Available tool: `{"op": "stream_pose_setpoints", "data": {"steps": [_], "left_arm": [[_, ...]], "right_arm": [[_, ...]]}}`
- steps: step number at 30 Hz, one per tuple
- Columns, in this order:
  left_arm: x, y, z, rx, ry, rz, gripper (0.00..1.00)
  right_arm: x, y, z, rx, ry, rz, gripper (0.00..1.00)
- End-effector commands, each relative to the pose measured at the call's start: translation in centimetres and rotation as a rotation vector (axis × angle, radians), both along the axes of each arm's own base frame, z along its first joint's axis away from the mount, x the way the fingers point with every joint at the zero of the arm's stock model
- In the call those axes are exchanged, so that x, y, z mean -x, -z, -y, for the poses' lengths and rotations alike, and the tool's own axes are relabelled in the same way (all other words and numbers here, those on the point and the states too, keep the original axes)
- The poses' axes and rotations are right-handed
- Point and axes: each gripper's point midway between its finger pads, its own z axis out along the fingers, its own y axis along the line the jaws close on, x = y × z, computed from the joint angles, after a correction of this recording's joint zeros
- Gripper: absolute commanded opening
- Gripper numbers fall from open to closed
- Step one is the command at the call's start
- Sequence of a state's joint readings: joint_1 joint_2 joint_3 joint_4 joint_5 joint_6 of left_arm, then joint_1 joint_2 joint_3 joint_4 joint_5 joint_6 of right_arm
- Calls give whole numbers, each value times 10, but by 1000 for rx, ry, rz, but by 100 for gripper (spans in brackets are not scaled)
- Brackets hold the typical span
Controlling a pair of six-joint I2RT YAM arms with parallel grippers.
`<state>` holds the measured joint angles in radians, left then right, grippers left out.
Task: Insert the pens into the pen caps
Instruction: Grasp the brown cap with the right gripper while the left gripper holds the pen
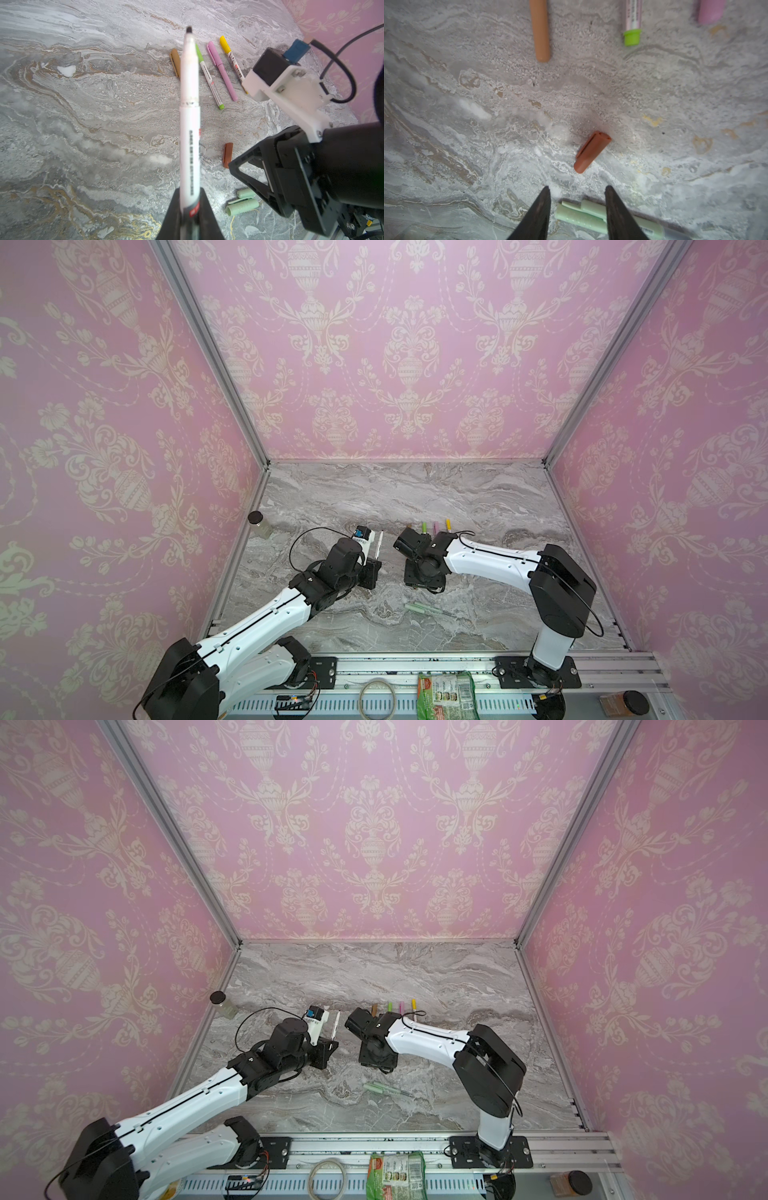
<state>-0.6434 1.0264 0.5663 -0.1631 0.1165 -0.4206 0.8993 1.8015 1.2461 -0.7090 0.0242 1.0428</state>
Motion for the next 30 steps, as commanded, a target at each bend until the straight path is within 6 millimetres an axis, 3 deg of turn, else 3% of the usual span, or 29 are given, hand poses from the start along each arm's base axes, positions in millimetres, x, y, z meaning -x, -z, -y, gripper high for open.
{"op": "stream_pose_setpoints", "data": {"steps": [1, 11, 16, 24, 30], "left_arm": [[-4, -1, -5, 2, -28, 15, 0], [-4, -4, -5, 6, -31, 18, 0], [-5, -3, -5, -1, -32, 16, 0], [-7, -2, -3, -8, -26, 10, 0], [-9, -3, 0, -4, -21, 4, 0]], "right_arm": [[0, 19, 6, 43, 23, -16, 44], [-8, 34, 6, 55, 25, -29, 33], [-9, 41, 11, 81, 20, -32, 21], [-8, 56, 16, 104, 20, -49, 11], [-6, 50, 17, 92, 17, -41, 0]]}}
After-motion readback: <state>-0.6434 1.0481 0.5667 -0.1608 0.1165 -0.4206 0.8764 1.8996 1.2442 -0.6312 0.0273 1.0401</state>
